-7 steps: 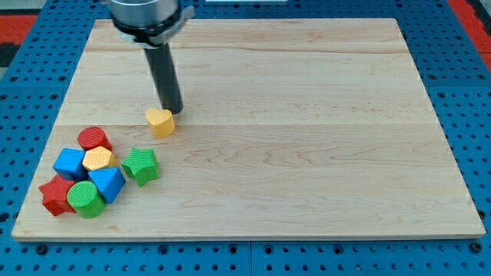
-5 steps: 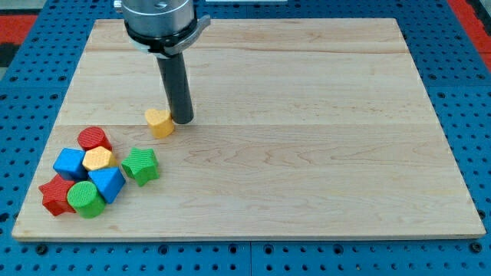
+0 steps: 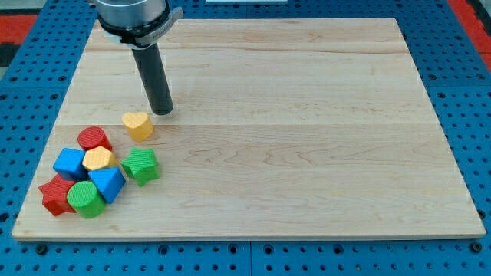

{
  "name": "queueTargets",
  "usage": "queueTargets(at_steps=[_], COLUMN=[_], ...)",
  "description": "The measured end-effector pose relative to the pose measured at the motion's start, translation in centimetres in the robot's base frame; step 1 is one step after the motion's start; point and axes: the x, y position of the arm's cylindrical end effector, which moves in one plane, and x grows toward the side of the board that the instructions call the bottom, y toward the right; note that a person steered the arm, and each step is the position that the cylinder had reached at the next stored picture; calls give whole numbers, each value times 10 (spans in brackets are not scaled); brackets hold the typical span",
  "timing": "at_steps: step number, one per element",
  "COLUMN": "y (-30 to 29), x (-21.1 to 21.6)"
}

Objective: Slide the yellow heart closer to the group of blocks

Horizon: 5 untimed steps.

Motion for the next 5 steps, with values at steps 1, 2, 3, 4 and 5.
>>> queueTargets(at_steps=[1,2,3,4,5], y=[0,-1,-17,-40,-40], x=[2,12,17,18,23])
